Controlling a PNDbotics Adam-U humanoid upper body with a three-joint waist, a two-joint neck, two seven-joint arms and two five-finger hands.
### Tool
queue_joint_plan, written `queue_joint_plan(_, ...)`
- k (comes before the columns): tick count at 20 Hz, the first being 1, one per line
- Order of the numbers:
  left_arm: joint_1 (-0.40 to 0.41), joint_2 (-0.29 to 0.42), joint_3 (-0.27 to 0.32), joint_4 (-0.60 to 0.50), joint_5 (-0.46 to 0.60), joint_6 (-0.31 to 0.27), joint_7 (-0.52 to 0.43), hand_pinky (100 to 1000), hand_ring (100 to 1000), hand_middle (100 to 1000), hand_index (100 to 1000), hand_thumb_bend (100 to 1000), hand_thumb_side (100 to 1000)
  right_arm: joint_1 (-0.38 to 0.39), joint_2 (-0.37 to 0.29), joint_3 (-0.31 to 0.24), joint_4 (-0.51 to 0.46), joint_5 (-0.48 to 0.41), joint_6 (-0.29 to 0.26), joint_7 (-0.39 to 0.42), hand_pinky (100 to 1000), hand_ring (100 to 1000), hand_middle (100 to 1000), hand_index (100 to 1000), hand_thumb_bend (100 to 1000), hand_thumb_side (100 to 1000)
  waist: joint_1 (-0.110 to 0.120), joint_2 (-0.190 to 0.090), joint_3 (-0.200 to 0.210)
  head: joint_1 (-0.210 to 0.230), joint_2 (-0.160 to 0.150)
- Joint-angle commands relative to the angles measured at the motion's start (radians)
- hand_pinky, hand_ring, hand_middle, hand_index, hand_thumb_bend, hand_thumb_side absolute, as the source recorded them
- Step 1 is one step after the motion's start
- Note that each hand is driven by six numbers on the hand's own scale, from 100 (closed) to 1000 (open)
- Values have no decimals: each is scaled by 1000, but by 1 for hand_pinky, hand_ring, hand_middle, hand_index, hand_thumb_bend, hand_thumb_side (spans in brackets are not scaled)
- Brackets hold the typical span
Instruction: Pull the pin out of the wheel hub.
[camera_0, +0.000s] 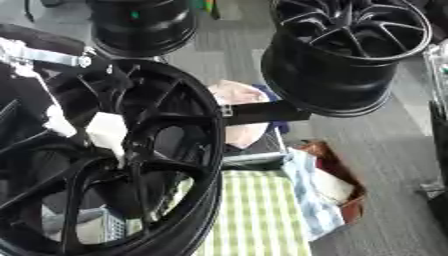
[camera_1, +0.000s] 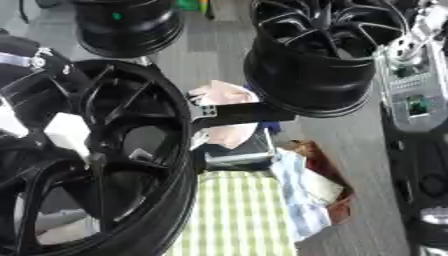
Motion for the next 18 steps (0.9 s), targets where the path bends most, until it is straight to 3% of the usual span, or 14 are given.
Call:
queue_joint_plan(1,-7,23,2,-2,-6,2,0,876,838,776,933,625,370,-14,-19,-8,-21,-9,-2,-5,723,751,671,813,100,629,2,-12,-2,-2,-12)
queue_joint_plan(18,16,7,4,51,-28,26,24,862,826,766,902,573,378,-8,-20,-8,-20,-30,-6,-16,722,751,669,813,100,649,5,-2,-5,-1,-18)
